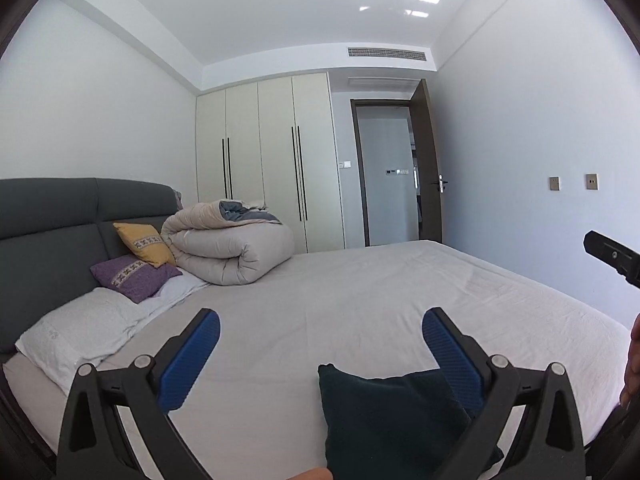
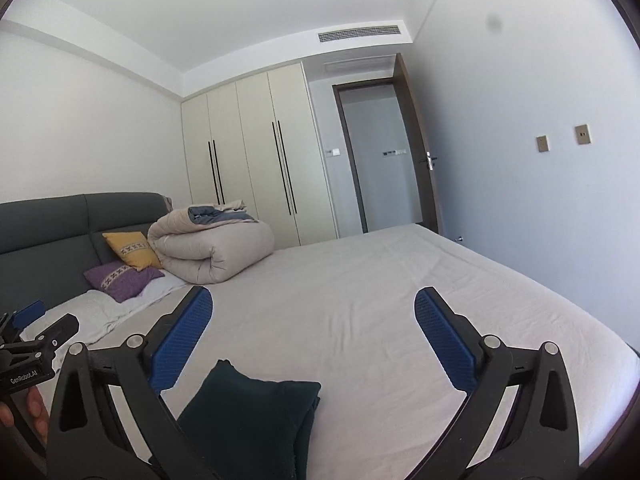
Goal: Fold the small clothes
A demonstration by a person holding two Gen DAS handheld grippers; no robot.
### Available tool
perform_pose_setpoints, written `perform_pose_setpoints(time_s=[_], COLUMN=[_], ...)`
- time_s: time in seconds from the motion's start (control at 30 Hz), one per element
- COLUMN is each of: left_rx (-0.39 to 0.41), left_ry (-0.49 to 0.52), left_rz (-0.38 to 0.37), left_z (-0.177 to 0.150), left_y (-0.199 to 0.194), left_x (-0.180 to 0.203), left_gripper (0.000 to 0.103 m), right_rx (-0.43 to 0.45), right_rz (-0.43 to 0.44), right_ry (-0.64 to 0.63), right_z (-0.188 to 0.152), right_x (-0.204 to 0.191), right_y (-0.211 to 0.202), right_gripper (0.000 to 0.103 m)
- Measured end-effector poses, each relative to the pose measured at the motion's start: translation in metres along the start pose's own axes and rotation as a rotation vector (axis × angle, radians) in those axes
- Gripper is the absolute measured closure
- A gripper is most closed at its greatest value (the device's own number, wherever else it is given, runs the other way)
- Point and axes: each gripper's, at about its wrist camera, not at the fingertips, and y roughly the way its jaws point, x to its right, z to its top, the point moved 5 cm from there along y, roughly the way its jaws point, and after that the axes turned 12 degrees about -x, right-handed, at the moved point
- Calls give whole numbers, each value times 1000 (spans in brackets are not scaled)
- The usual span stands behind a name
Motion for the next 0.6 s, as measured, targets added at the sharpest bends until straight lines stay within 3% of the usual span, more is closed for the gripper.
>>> perform_pose_setpoints(time_s=[0.07, 0.2, 0.3, 0.43, 0.5, 0.6], left_rx=[-16, -121, -290, -489, -584, -651], left_ry=[26, 10, -49, -95, -104, -104], left_rz=[6, -14, -25, -1, -23, -52], left_z=[2, -14, -39, -87, -110, -131], left_y=[-7, 3, 24, 59, 76, 88], left_x=[1, 3, 5, 10, 13, 18], left_gripper=[0, 0, 0, 0, 0, 0], right_rx=[-3, -51, -213, -447, -516, -573], right_rz=[-8, -9, 30, 6, -20, -87], right_ry=[-16, -123, -112, -25, 10, -24], right_z=[8, 3, -19, -64, -83, -104], right_x=[-3, -23, -27, -20, -18, -21], right_y=[-11, -16, -8, 27, 44, 61], right_gripper=[0, 0, 0, 0, 0, 0])
